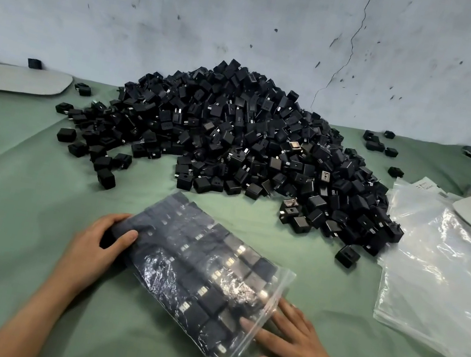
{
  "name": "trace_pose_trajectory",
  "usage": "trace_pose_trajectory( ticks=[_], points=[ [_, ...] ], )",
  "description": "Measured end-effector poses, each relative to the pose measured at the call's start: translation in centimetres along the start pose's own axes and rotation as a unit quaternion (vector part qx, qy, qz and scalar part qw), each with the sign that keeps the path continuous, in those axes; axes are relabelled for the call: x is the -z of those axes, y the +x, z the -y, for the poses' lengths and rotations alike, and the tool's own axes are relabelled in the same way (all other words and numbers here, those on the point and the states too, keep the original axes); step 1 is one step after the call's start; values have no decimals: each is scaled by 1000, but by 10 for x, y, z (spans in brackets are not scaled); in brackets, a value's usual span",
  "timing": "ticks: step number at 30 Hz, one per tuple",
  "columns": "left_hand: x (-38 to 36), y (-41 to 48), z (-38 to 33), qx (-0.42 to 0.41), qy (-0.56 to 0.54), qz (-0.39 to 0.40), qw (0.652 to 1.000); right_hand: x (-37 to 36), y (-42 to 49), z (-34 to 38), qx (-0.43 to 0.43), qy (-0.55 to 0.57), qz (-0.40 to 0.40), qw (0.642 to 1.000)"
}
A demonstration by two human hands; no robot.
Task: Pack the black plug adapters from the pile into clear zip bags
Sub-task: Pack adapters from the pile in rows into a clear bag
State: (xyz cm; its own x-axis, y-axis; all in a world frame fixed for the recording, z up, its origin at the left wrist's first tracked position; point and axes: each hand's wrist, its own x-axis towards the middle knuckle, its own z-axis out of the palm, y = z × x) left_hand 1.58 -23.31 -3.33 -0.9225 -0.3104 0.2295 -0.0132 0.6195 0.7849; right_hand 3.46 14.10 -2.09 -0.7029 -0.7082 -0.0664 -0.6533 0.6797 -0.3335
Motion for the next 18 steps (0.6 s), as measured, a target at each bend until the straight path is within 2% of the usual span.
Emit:
trace_pose_trajectory(
  ticks=[8, 18],
  points=[
    [0, 1, 1, 10, 8, 0, 1000, -5, 46, -5, 43, -55, -46, 996],
    [1, 2, 2, -3, 26, -4, 1000, 3, 91, 10, 95, -107, -20, 990]
  ],
)
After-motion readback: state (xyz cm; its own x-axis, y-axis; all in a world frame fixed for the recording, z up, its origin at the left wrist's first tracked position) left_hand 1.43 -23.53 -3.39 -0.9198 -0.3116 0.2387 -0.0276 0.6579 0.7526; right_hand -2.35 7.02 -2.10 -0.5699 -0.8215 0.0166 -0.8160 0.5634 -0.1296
